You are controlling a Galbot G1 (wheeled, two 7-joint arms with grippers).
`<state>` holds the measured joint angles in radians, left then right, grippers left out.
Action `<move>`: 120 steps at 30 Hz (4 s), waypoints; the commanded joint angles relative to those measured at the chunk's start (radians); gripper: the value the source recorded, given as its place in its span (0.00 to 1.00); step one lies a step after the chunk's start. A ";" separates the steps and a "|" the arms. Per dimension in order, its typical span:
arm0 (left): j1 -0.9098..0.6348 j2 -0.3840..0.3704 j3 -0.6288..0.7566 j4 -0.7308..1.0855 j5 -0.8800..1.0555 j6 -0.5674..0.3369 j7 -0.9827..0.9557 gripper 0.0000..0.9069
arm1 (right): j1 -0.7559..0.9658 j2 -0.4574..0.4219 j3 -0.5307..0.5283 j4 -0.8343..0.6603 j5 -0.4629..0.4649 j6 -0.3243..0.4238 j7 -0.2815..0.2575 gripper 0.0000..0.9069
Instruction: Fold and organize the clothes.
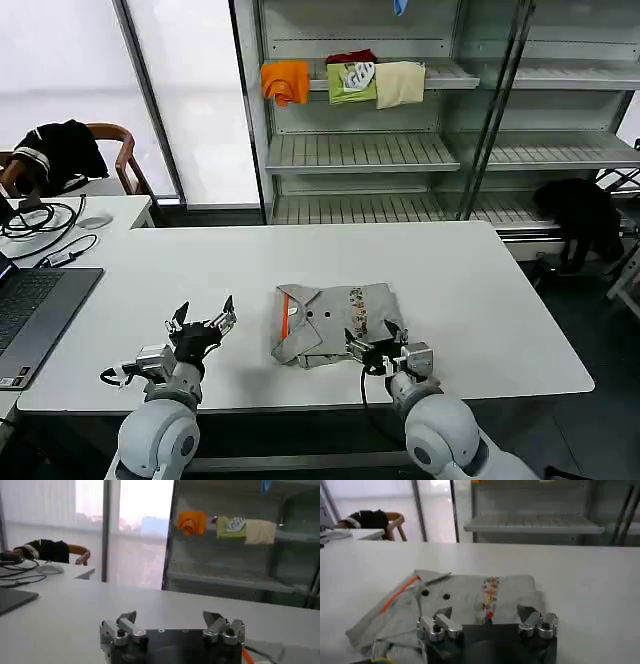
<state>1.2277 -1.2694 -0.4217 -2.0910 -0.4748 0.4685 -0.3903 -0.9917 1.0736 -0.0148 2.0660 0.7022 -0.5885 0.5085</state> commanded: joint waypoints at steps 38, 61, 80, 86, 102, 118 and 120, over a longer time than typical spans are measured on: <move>0.035 0.001 -0.016 -0.016 -0.002 0.001 0.004 1.00 | 0.152 0.133 0.068 -0.277 -0.055 0.006 -0.079 1.00; 0.023 0.006 0.009 -0.002 0.002 -0.001 0.009 1.00 | 0.078 0.095 0.138 -0.211 -0.038 0.007 -0.109 1.00; 0.034 0.014 0.002 -0.010 -0.002 0.003 0.010 1.00 | 0.119 0.129 0.151 -0.289 0.140 0.004 -0.019 1.00; 0.040 0.007 -0.022 -0.033 0.029 -0.023 0.011 1.00 | 0.075 0.137 0.206 -0.150 -0.017 0.011 -0.064 1.00; 0.065 -0.038 -0.046 -0.057 0.130 -0.112 0.024 1.00 | -0.083 0.042 0.441 0.004 -0.212 0.017 -0.098 1.00; 0.066 -0.038 -0.053 -0.079 0.165 -0.012 0.073 1.00 | -0.184 0.061 0.576 0.019 -0.221 0.050 -0.097 1.00; 0.065 -0.038 -0.055 -0.077 0.156 -0.011 0.071 1.00 | -0.184 0.062 0.575 0.018 -0.224 0.050 -0.096 1.00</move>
<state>1.2949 -1.3052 -0.4693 -2.1639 -0.3334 0.4288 -0.3432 -1.1218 1.1400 0.4883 2.0677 0.4989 -0.5453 0.4150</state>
